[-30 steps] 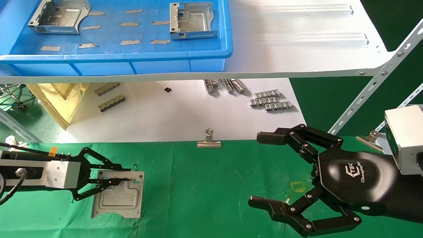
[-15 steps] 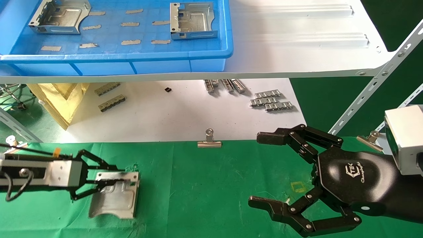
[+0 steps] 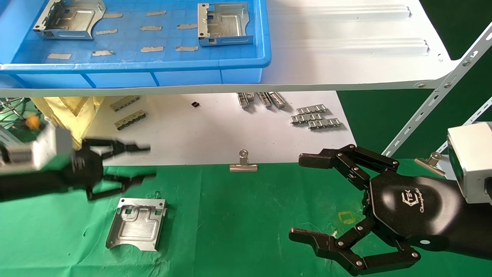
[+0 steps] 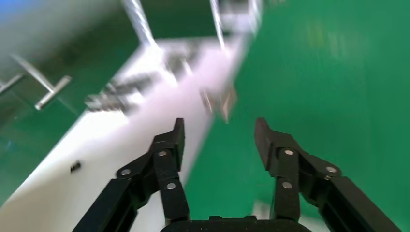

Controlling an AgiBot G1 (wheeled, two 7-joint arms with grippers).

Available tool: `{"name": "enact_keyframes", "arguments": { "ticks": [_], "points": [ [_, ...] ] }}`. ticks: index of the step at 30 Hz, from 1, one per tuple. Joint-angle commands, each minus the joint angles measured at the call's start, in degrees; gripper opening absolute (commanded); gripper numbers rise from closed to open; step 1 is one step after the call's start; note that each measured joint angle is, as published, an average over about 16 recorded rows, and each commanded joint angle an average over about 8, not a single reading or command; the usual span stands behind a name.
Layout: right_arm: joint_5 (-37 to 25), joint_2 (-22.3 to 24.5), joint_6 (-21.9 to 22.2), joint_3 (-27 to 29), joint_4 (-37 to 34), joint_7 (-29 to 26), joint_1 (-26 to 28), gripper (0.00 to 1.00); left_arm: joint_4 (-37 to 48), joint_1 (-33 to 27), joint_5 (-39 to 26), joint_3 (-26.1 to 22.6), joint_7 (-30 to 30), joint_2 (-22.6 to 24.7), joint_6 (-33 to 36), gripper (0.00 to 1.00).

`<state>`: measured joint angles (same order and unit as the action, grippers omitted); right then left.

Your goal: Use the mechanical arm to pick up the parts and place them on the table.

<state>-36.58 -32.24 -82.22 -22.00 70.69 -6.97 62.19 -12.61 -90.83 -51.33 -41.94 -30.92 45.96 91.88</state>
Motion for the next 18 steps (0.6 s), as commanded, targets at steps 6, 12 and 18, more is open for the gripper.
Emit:
{"name": "enact_keyframes", "arguments": {
  "ticks": [6,12,18],
  "points": [
    [0.01,0.0,0.01,0.0,-0.01,0.0,-0.01,1.0,-1.52,5.02,10.81,3.57,10.52,-0.75,-0.25,1.0],
    [0.0,0.0,0.0,0.0,-0.01,0.0,-0.01,1.0,-1.45,4.4,9.64,3.13,8.67,-0.73,-0.31,1.0],
    [0.0,0.0,0.0,0.0,-0.01,0.0,-0.01,1.0,-3.24,4.58,8.58,3.44,8.9,-1.06,-0.47,1.0]
  ]
}}
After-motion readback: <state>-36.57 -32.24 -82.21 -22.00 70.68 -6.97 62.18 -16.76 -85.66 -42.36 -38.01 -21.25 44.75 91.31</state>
